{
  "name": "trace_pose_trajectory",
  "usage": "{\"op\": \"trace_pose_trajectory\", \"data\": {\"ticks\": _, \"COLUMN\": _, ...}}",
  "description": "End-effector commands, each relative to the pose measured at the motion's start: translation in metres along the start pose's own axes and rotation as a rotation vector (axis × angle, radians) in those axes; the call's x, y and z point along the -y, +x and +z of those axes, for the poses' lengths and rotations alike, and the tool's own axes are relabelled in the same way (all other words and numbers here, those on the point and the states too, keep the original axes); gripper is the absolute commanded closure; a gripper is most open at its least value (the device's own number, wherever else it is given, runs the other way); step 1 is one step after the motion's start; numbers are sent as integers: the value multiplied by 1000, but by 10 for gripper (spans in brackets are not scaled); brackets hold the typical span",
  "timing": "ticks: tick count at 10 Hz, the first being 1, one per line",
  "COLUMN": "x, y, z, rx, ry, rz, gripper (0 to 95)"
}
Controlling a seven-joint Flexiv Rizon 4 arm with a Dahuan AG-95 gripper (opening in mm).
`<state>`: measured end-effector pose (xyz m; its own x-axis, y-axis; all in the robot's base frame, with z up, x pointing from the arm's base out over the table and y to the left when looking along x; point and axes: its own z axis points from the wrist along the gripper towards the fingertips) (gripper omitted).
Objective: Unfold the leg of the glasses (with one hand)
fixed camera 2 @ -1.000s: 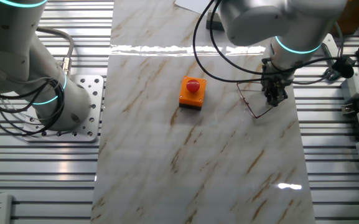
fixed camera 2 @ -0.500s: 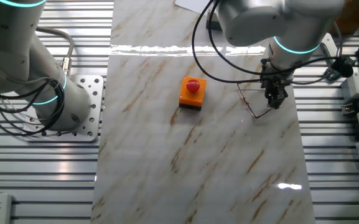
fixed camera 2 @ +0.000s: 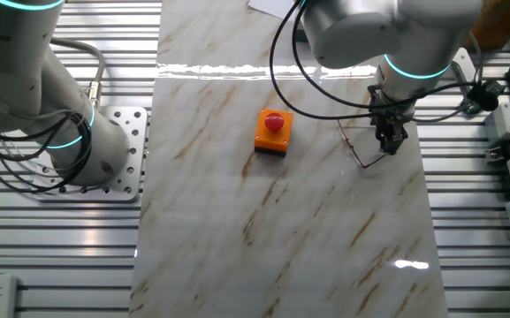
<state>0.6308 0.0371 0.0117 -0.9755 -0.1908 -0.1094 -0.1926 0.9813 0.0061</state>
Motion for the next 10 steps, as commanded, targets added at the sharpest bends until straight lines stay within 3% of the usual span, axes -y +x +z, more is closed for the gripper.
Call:
{"op": "trace_pose_trajectory", "data": {"ticks": 1, "x": 0, "y": 0, "z": 0, "rx": 4, "ry": 3, "rz": 0, "gripper": 380}}
{"op": "trace_pose_trajectory", "data": {"ticks": 2, "x": 0, "y": 0, "z": 0, "rx": 9, "ry": 3, "rz": -3, "gripper": 380}}
{"op": "trace_pose_trajectory", "data": {"ticks": 3, "x": 0, "y": 0, "z": 0, "rx": 17, "ry": 2, "rz": -6, "gripper": 190}}
{"op": "trace_pose_trajectory", "data": {"ticks": 10, "x": 0, "y": 0, "z": 1, "rx": 46, "ry": 2, "rz": -39, "gripper": 190}}
